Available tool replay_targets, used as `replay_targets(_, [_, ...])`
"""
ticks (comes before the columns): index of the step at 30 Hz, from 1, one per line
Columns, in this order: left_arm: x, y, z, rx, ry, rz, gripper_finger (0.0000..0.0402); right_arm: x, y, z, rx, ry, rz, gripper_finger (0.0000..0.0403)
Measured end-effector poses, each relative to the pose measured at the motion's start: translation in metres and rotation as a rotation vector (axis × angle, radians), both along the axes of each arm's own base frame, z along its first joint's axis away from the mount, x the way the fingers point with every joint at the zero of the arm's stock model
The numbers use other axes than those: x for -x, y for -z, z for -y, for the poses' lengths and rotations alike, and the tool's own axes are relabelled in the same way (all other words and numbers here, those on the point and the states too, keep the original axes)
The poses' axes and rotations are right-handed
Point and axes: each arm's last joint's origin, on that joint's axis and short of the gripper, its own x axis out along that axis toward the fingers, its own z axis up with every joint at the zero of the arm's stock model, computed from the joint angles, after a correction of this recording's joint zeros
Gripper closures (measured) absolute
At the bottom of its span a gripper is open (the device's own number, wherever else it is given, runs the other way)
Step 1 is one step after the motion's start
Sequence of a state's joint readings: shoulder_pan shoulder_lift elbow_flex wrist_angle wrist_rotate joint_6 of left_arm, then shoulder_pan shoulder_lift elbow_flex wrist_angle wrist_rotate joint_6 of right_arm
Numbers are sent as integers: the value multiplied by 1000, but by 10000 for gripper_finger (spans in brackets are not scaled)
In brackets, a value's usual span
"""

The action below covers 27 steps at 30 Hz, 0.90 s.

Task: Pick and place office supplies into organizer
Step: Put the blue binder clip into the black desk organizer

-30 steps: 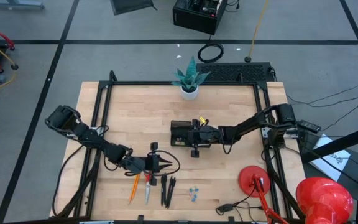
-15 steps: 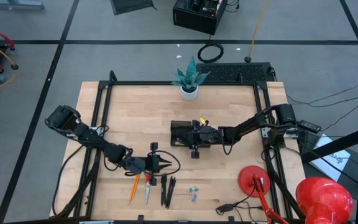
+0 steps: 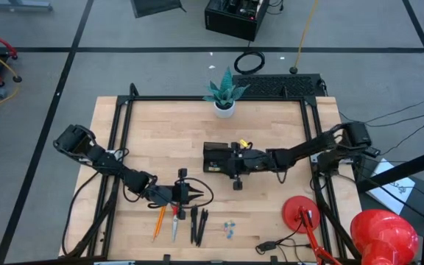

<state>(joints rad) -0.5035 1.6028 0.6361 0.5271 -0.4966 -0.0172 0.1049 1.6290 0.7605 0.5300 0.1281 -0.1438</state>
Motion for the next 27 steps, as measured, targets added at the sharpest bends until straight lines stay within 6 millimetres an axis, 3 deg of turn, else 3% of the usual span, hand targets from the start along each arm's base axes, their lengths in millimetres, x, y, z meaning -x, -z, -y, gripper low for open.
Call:
replay_targets(6, [0, 0, 0, 11, -5, 0, 364, 22, -40, -23, -21, -110, 60, 295])
replay_targets(11, [0, 0, 0, 14, -6, 0, 364, 47, -57, -50, -38, -258, 14, 359])
replay_targets(14, [0, 0, 0, 29, -11, 2, 364, 57, -55, -68, -27, -333, -38, 395])
replay_targets(19, [0, -1, 0, 100, -38, 12, 364, 68, -39, -87, -8, -412, -112, 389])
replay_targets(22, [-1, -2, 2, 132, -4, 5, 364, 74, -20, -90, 12, -426, -182, 397])
replay_targets(27, [-3, 3, 7, 191, 111, -28, 364, 74, -9, -80, 15, -398, -166, 400])
